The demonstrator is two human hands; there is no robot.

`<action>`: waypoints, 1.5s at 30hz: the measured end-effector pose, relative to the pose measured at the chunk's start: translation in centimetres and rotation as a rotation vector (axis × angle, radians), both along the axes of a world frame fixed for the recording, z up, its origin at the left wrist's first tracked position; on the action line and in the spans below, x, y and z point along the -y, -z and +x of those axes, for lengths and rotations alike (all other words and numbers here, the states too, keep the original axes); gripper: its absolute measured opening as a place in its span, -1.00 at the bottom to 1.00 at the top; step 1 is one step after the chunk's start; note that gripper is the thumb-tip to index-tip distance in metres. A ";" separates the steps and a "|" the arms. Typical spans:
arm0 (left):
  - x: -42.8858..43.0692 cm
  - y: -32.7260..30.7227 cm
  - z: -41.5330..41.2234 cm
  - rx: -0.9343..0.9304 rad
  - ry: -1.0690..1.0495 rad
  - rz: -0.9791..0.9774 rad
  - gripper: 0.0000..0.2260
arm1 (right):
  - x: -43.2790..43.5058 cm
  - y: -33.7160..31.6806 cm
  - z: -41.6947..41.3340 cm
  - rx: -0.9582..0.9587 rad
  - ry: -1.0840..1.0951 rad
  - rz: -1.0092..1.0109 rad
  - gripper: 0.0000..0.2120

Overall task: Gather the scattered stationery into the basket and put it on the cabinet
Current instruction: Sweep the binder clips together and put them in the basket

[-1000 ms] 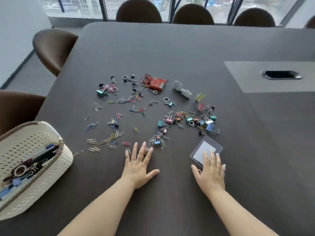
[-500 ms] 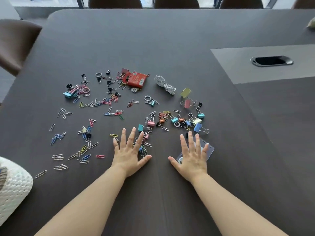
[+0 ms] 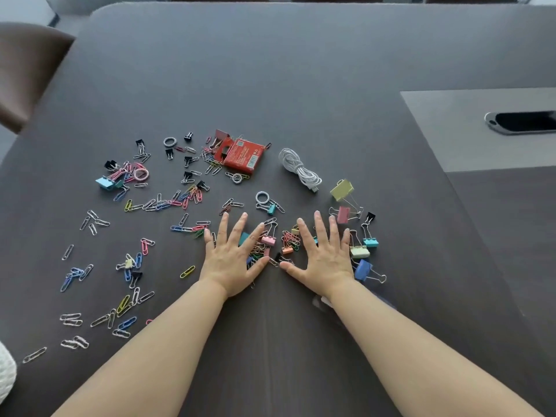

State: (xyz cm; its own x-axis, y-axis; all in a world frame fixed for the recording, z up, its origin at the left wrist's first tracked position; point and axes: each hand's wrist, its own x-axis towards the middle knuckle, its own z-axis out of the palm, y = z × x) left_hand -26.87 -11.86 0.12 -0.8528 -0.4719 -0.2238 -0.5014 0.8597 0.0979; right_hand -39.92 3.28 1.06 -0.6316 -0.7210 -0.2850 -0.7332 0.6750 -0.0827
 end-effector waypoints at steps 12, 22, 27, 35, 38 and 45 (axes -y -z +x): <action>2.5 0.0 -3.2 0.003 -0.281 -0.065 -0.20 | 4.4 0.5 -3.8 0.014 -0.152 -0.130 -0.42; 3.0 1.1 -2.7 -0.365 -0.179 -0.135 -0.54 | 5.9 0.6 -4.2 -0.031 -0.216 -0.335 -0.57; 2.7 1.0 -2.5 -0.476 -0.094 -0.114 -0.68 | 5.5 1.1 -3.4 -0.153 -0.169 -0.448 -0.62; 2.7 0.8 -1.6 -0.586 -0.050 -0.072 -0.69 | 5.2 -0.1 -2.6 -0.207 -0.123 -0.408 -0.67; 2.7 0.1 -0.5 -0.615 -0.134 -0.038 -0.66 | 5.0 -1.6 -2.6 -0.133 -0.075 -0.460 -0.70; 1.5 -4.7 5.6 -0.737 -0.254 0.054 -0.60 | 4.6 -6.8 1.3 0.047 -0.092 -0.625 -0.70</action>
State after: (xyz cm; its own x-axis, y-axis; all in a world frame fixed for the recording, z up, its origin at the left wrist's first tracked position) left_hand -21.30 -13.32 4.86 -0.6574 -0.6774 0.3300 -0.4716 0.7115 0.5209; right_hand -38.63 -1.29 7.82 -0.5562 -0.8110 0.1814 -0.7719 0.4232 -0.4745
